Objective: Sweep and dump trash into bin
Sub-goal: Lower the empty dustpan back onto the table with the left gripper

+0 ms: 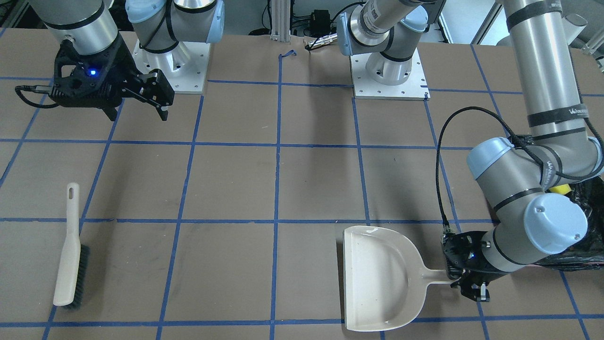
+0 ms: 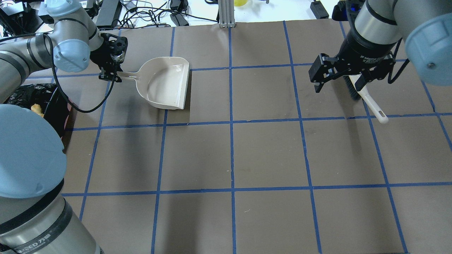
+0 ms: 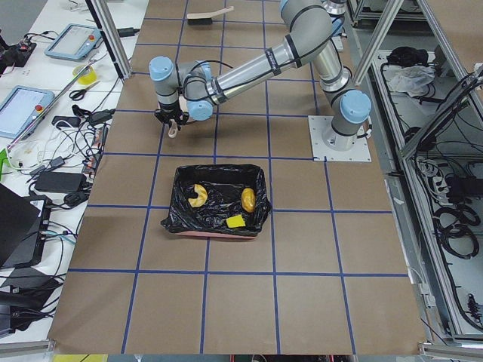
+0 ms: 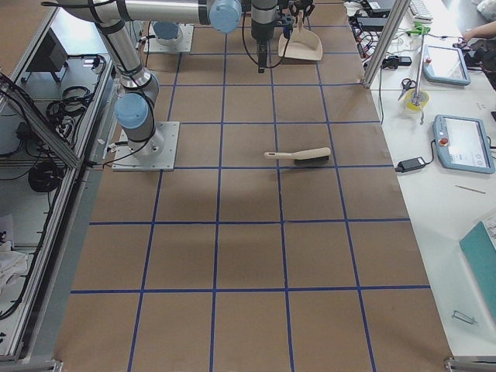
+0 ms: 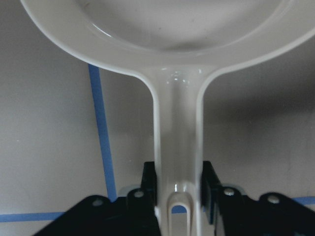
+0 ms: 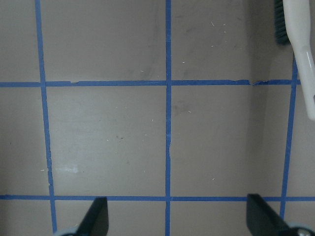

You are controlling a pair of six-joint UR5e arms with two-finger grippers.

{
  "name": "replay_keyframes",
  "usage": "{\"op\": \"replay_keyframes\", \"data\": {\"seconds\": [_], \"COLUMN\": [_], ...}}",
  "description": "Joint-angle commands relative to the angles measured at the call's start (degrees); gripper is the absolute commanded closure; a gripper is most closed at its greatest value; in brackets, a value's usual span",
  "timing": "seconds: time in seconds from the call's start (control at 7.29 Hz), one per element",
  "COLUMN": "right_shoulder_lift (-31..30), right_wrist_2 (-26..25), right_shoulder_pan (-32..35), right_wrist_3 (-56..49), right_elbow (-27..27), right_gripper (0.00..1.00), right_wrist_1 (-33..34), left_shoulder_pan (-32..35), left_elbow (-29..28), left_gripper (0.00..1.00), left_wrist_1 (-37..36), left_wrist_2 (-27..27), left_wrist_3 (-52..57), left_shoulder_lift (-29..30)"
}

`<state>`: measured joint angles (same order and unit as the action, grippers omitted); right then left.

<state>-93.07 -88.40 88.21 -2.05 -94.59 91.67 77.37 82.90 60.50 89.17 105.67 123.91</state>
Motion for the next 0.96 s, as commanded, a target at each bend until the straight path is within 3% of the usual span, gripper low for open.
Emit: {"op": "replay_keyframes", "data": {"seconds": [0.0, 0.41, 0.55, 0.69, 0.82], "right_shoulder_lift": [-0.4, -0.3, -0.4, -1.1, -1.8], "right_wrist_2": [0.4, -0.2, -0.1, 0.2, 0.0], "right_shoulder_pan": [0.0, 0.0, 0.0, 0.0, 0.0], "right_wrist_3": [0.1, -0.3, 0.2, 0.3, 0.4], "right_elbow": [-0.2, -0.2, -0.2, -0.2, -0.2], "right_gripper": [0.0, 0.0, 0.0, 0.0, 0.0], "right_wrist_1": [0.0, -1.1, -1.3, -1.3, -1.4], "left_shoulder_pan": [0.1, 0.1, 0.1, 0.1, 0.1], "left_elbow": [2.5, 4.0, 4.2, 4.2, 4.1], "left_gripper": [1.0, 1.0, 0.21, 0.07, 0.06], "left_wrist_1": [-2.1, -3.4, -3.9, -3.9, -3.6], "left_wrist_2": [0.0, 0.1, 0.6, 0.7, 0.7], "left_wrist_3": [-0.4, -1.9, -4.7, -5.0, -5.5], "left_shoulder_lift": [-0.9, -1.5, -1.2, -1.5, -1.7]}}
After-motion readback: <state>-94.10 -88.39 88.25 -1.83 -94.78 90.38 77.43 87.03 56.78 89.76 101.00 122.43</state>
